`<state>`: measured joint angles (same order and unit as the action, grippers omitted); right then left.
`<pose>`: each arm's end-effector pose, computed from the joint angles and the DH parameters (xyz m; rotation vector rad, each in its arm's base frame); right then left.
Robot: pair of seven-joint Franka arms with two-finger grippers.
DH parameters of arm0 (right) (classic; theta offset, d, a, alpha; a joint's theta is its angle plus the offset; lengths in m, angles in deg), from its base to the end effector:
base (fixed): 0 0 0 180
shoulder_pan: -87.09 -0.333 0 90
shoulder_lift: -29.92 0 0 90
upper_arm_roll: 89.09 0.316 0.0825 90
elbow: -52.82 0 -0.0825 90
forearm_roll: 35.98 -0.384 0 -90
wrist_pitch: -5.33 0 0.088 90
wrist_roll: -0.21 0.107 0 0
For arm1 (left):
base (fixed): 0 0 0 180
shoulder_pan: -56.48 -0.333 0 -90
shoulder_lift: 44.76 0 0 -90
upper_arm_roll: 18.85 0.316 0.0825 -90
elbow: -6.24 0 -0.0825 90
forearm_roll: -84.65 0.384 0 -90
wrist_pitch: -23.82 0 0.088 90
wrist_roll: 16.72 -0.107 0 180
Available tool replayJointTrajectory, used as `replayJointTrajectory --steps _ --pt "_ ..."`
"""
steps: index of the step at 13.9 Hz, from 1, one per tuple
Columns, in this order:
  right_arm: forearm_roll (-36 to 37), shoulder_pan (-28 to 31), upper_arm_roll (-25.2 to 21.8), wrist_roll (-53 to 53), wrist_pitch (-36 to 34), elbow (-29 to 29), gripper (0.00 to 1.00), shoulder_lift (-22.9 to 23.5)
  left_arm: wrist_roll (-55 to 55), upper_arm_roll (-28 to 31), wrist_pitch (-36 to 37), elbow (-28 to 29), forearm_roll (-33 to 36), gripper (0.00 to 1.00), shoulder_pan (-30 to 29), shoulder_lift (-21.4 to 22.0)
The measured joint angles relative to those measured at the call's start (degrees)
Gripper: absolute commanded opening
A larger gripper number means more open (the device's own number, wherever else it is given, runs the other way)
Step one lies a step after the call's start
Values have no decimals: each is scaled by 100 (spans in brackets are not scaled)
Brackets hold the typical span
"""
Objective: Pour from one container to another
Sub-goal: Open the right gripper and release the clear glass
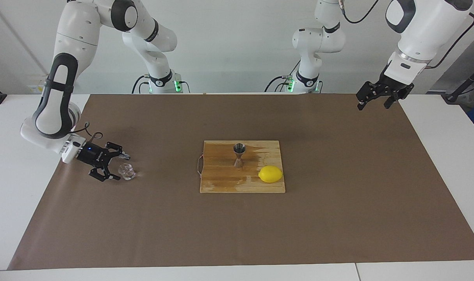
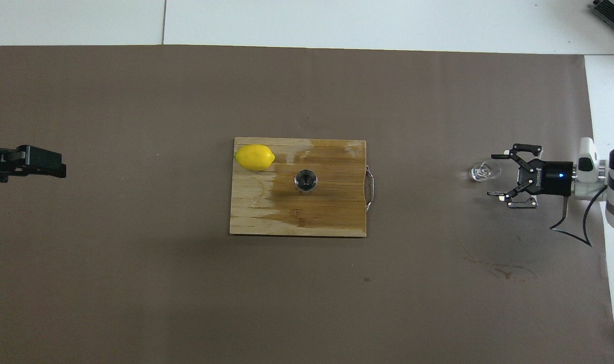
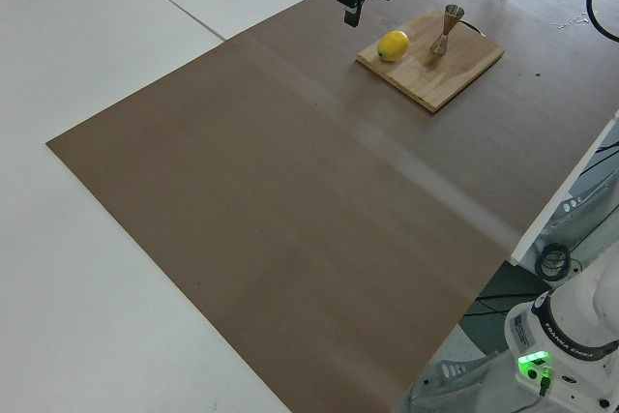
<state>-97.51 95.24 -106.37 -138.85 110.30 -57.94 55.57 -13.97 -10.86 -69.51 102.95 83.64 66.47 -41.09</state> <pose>0.5616 -0.1809 0.2547 -1.8582 -1.5617 -0.9529 0.5383 -0.0183 0.6088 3.1149 0.0215 0.0052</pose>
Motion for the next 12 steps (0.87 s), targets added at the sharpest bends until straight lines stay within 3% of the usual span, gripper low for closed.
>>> replayJointTrajectory --steps 3,6,12 --pt "4 -1 -59 668 -125 64 100 -213 0 0 0 0 0 100 0 0" --pt "319 -54 -55 1982 -134 262 100 -629 0 0 0 0 0 100 0 0" --pt "2033 -358 310 6118 -9 1199 100 -1325 0 0 0 0 0 100 0 0"
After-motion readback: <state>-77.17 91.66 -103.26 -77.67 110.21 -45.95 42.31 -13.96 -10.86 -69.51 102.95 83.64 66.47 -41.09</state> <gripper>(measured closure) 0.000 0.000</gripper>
